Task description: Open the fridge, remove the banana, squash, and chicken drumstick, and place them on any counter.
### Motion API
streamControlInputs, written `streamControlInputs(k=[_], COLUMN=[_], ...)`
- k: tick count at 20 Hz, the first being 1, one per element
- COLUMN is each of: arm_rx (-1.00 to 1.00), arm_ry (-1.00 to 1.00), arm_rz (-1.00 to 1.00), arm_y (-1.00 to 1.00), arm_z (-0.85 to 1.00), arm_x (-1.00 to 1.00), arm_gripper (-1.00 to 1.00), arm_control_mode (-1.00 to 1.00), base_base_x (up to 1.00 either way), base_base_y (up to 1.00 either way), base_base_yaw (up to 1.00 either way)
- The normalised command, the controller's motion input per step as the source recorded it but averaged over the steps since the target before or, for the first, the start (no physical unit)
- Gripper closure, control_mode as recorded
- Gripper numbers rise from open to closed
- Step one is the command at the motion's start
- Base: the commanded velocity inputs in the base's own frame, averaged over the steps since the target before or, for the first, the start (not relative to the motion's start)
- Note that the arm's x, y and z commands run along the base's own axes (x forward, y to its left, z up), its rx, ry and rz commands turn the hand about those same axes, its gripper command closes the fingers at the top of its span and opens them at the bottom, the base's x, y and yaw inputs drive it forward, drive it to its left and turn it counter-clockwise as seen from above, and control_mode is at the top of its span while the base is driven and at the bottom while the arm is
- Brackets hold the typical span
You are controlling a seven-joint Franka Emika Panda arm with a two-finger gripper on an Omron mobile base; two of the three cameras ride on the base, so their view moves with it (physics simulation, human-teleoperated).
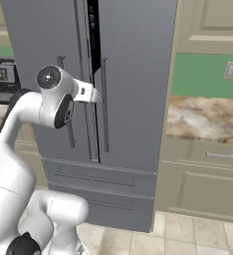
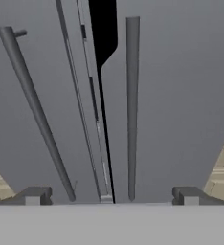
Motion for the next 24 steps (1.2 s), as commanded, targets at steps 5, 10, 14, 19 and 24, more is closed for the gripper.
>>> streamControlInputs(k=[5,10,14,19,24], arm_rx=[0.00,0.00,0.00,0.00,0.00], arm_ry=[0.06,0.00,-0.14,-0.31,-0.05], arm_rz=[-0.03,0.00,0.00,0.00,0.00], arm_y=[-0.25,-0.05,0.00,0.00,0.00], arm_z=[0.33,0.02,0.00,0.00,0.00], arm_x=[0.54,0.55,0.39,0.26,0.40], arm_gripper=[-1.00,-1.00,-1.00,-1.00,-1.00], arm_control_mode=[-1.00,-1.00,-1.00,-1.00,-1.00], base_base_x=[0.00,0.00,0.00,0.00,0.00], base_base_y=[0.00,0.00,0.00,0.00,0.00], base_base_yaw=[0.00,0.00,0.00,0.00,0.00])
